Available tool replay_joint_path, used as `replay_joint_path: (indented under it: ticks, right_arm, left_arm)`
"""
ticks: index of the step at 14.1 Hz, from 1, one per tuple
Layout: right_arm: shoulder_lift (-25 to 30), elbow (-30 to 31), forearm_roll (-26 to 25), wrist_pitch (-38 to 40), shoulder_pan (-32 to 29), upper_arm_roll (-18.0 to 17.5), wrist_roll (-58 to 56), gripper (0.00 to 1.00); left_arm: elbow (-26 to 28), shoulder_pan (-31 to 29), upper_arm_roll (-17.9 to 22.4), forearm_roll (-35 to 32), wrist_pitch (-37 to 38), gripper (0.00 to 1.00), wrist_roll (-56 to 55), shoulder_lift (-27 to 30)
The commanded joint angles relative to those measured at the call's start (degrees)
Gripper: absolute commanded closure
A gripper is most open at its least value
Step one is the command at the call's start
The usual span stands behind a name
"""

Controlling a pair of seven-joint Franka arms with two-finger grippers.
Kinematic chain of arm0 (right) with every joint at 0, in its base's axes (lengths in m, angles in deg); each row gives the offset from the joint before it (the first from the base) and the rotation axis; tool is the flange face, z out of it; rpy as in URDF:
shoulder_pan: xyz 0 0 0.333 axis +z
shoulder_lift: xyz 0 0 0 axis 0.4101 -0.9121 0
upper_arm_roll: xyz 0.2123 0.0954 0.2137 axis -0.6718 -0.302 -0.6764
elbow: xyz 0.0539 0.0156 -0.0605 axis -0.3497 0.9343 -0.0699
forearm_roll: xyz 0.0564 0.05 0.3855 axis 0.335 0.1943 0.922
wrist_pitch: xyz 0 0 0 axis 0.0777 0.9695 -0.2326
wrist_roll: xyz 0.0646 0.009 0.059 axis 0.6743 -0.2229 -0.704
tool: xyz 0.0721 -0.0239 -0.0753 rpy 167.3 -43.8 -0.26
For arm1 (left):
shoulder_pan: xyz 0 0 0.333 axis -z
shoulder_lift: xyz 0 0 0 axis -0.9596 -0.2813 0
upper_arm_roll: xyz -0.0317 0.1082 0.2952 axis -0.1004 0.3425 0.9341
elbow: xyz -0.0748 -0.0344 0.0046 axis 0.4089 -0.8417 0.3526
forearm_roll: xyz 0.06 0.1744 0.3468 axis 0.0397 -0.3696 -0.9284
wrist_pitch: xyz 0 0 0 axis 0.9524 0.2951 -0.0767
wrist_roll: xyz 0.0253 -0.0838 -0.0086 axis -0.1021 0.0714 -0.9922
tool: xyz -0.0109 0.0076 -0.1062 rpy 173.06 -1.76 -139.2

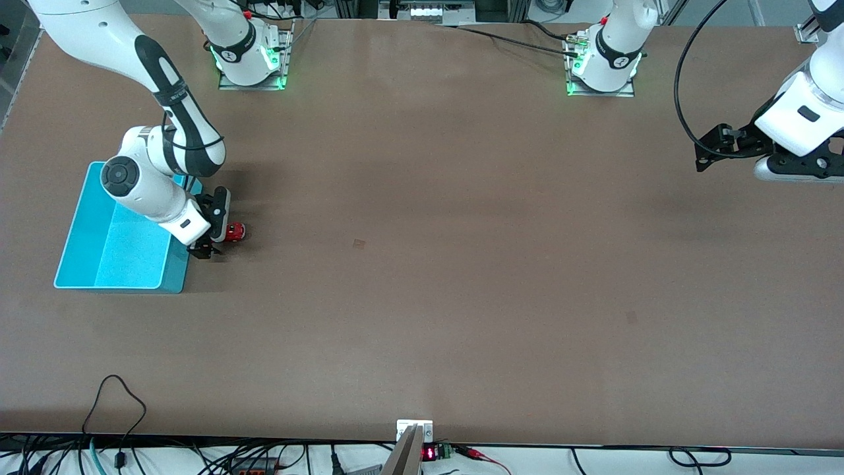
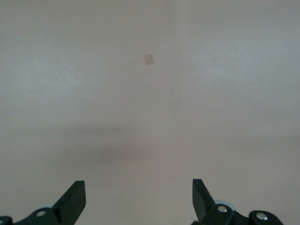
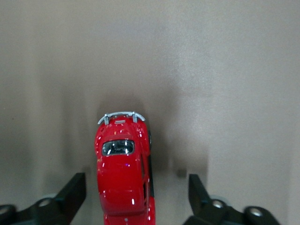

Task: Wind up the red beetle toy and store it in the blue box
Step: 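Lift the red car with the right gripper over the cyan box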

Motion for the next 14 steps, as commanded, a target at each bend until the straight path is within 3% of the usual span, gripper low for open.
replay_joint_path:
  ticks: [1, 3, 5, 6, 10, 14]
  right_arm:
    - [-0.25, -0.22, -0.45, -0.75, 0.13, -0.10, 0.06, 0.42]
    - [-0.25, -0.30, -0.45, -0.75, 0.66, -0.10, 0.06, 0.76]
    - [-0.07, -0.39, -0.36, -0.75, 0.75, -0.10, 0.14, 0.95]
    - [0.27, -0.39, -0.10, -0.66, 0.75, -0.19, 0.49, 1.00]
    - [3.86, -0.66, 0.08, 0.74, 1.19, -1.24, 8.11, 1.00]
    - [10.29, -4.68, 0.78, 16.00, 1.10, -1.59, 26.74, 1.00]
  left_arm:
    - [-2.51, 0.37, 0.17, 0.87, 1.11, 0.00, -0.04, -0.77]
    - [-3.22, 0.89, 0.17, 0.87, 1.38, 0.00, 0.05, -1.30]
    - [-3.31, 1.07, 0.17, 0.79, 1.38, 0.00, 0.05, -1.30]
    - [-3.31, 1.07, 0.17, 0.79, 1.46, 0.00, 0.13, -1.30]
    - [-3.31, 0.90, 0.25, 0.79, 2.16, 0.00, 0.22, -1.22]
    - [-3.40, 0.81, 0.34, 0.61, 4.36, 0.00, 0.13, -1.04]
